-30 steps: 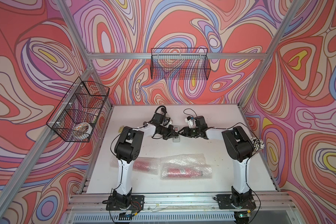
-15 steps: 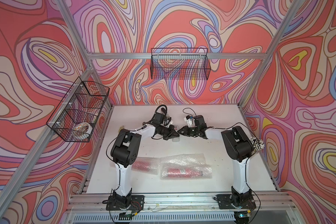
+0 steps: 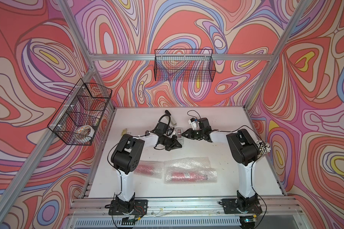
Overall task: Wrap wine bottles in bubble wrap
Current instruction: Tear off the tape using the Tape Cutter.
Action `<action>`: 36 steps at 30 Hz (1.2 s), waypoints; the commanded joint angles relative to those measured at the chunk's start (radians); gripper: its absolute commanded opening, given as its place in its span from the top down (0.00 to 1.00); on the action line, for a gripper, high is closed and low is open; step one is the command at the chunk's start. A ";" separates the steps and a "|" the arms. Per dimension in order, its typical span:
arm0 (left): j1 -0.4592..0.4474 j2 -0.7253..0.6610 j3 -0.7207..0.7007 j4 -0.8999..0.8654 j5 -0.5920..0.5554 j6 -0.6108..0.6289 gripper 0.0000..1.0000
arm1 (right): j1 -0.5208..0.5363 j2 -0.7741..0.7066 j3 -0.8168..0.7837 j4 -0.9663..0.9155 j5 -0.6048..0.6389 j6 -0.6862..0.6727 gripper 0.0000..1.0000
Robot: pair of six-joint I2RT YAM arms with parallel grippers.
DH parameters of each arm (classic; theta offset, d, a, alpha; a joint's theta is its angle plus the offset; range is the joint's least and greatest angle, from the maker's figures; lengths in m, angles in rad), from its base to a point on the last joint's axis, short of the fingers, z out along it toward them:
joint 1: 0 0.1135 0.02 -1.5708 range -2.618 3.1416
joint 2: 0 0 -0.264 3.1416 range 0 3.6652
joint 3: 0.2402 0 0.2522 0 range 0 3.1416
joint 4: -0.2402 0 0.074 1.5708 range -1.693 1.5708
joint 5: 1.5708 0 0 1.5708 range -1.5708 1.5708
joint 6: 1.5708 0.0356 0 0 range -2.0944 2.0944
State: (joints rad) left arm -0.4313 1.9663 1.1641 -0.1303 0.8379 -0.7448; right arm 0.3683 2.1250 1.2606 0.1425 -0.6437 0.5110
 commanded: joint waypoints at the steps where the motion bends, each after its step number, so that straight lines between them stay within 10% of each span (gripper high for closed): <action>1: -0.018 -0.002 -0.020 -0.017 0.013 0.007 1.00 | 0.001 0.059 -0.025 -0.048 0.136 0.001 0.76; 28: -0.021 0.079 0.036 -0.205 -0.139 0.160 1.00 | 0.001 0.044 0.004 -0.105 0.182 -0.036 0.76; 36: -0.021 -0.092 0.078 -0.390 -0.152 0.253 1.00 | 0.001 -0.142 -0.060 -0.112 0.127 -0.219 0.41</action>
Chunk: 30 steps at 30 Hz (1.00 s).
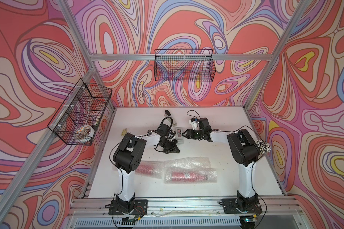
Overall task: Wrap wine bottles in bubble wrap
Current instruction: Tear off the tape using the Tape Cutter, then adjust the bubble wrap at the center of the board.
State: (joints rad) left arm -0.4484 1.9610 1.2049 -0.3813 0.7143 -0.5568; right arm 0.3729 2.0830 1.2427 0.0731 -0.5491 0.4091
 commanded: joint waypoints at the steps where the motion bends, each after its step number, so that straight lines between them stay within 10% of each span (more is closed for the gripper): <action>1: -0.003 -0.105 0.043 -0.167 -0.034 0.080 1.00 | -0.003 -0.135 -0.064 -0.041 0.031 -0.156 0.38; 11: -0.004 -0.344 -0.002 -0.379 -0.015 0.181 1.00 | 0.007 -0.376 -0.195 -0.235 -0.179 -0.503 0.21; 16: -0.003 -0.488 -0.059 -0.456 -0.033 0.185 1.00 | 0.085 -0.317 -0.136 -0.443 -0.178 -0.671 0.18; 18: -0.003 -0.540 -0.076 -0.492 -0.053 0.190 1.00 | 0.114 -0.281 -0.125 -0.484 -0.170 -0.718 0.02; 30: 0.049 -0.695 -0.130 -0.591 -0.096 0.210 1.00 | 0.188 -0.079 0.080 -0.833 -0.196 -0.967 0.02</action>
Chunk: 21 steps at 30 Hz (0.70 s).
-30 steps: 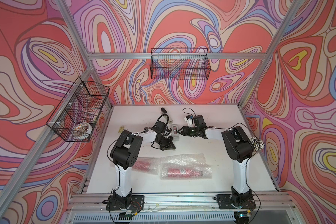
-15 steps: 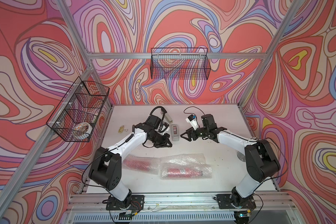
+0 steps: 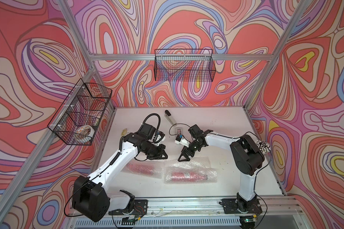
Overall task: Wrap wine bottles in bubble wrap
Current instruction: Adjust the bubble wrap at the center of the board.
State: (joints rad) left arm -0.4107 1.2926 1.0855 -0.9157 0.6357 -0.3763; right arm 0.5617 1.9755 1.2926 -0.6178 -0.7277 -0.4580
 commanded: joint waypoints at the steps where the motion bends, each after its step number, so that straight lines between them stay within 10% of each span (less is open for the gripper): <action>1: 0.015 -0.029 -0.014 -0.060 -0.016 0.034 1.00 | -0.001 0.044 0.042 -0.180 -0.028 -0.118 0.02; 21: 0.024 -0.003 -0.022 -0.057 0.002 0.048 1.00 | 0.008 -0.038 -0.079 -0.282 -0.073 -0.212 0.02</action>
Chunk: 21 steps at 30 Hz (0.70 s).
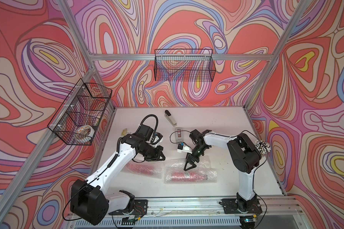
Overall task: Wrap wine bottles in bubble wrap
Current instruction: Adjust the bubble wrap at the center of the board.
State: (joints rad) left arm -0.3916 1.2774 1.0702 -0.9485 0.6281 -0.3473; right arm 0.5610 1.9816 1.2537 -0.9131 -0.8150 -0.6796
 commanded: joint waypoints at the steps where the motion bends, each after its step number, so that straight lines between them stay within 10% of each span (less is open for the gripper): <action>1: 0.005 0.015 -0.006 -0.022 0.012 0.018 1.00 | 0.019 -0.068 -0.059 0.040 0.018 0.021 0.02; 21: 0.005 0.050 -0.009 -0.006 0.028 0.019 1.00 | 0.230 -0.461 -0.385 0.435 0.373 0.062 0.02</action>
State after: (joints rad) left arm -0.3916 1.3167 1.0702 -0.9463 0.6407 -0.3439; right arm 0.7597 1.5497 0.8871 -0.5259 -0.5381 -0.6064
